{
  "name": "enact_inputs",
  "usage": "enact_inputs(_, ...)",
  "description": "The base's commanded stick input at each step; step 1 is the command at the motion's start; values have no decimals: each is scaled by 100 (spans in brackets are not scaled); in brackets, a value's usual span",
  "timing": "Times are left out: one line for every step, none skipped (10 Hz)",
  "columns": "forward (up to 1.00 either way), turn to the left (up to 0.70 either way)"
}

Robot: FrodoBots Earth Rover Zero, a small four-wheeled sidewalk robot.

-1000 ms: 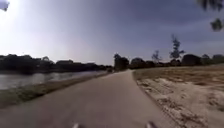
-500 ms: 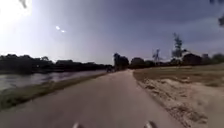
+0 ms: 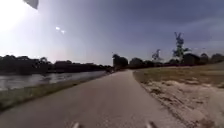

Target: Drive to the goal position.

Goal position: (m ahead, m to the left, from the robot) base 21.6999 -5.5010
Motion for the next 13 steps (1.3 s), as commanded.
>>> enact_inputs(100, 0)
enact_inputs(100, 0)
enact_inputs(100, -6)
enact_inputs(100, -15)
enact_inputs(100, -20)
enact_inputs(100, -19)
enact_inputs(100, -17)
enact_inputs(100, -12)
enact_inputs(100, -2)
enact_inputs(100, -4)
enact_inputs(100, -8)
enact_inputs(100, -9)
enact_inputs(100, -10)
